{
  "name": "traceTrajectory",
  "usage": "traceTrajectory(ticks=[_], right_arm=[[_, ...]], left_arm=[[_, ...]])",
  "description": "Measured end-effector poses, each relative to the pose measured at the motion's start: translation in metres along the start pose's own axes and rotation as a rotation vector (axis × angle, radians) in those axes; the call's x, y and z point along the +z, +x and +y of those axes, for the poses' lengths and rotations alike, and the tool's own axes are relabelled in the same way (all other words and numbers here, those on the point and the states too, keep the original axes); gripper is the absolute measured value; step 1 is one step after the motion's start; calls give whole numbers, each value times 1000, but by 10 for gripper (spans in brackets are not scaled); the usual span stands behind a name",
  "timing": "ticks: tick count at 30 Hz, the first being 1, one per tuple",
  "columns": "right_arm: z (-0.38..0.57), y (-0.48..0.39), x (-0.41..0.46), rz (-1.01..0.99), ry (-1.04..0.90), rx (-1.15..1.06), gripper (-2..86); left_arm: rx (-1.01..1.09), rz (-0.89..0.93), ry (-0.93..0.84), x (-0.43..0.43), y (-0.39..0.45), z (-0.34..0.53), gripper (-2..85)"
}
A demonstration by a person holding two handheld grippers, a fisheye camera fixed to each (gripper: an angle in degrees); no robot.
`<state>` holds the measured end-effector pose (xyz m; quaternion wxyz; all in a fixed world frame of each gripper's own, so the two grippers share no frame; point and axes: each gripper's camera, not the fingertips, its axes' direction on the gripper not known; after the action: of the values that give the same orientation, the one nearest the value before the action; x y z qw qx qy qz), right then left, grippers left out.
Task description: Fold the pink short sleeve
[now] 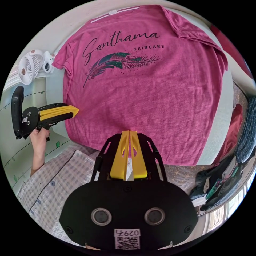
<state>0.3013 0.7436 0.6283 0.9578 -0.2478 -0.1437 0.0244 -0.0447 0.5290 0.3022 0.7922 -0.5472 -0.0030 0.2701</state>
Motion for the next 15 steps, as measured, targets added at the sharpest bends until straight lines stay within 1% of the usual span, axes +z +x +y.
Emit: traceTrajectory(ticks=[8, 15], right_arm=[[-13, -37, -3, 42, -3, -8, -5], [-28, -65, -7, -5, -1, 24, -5]], left_arm=[[9, -38, 2, 1, 9, -3, -10], [10, -25, -6, 2, 11, -9, -10]])
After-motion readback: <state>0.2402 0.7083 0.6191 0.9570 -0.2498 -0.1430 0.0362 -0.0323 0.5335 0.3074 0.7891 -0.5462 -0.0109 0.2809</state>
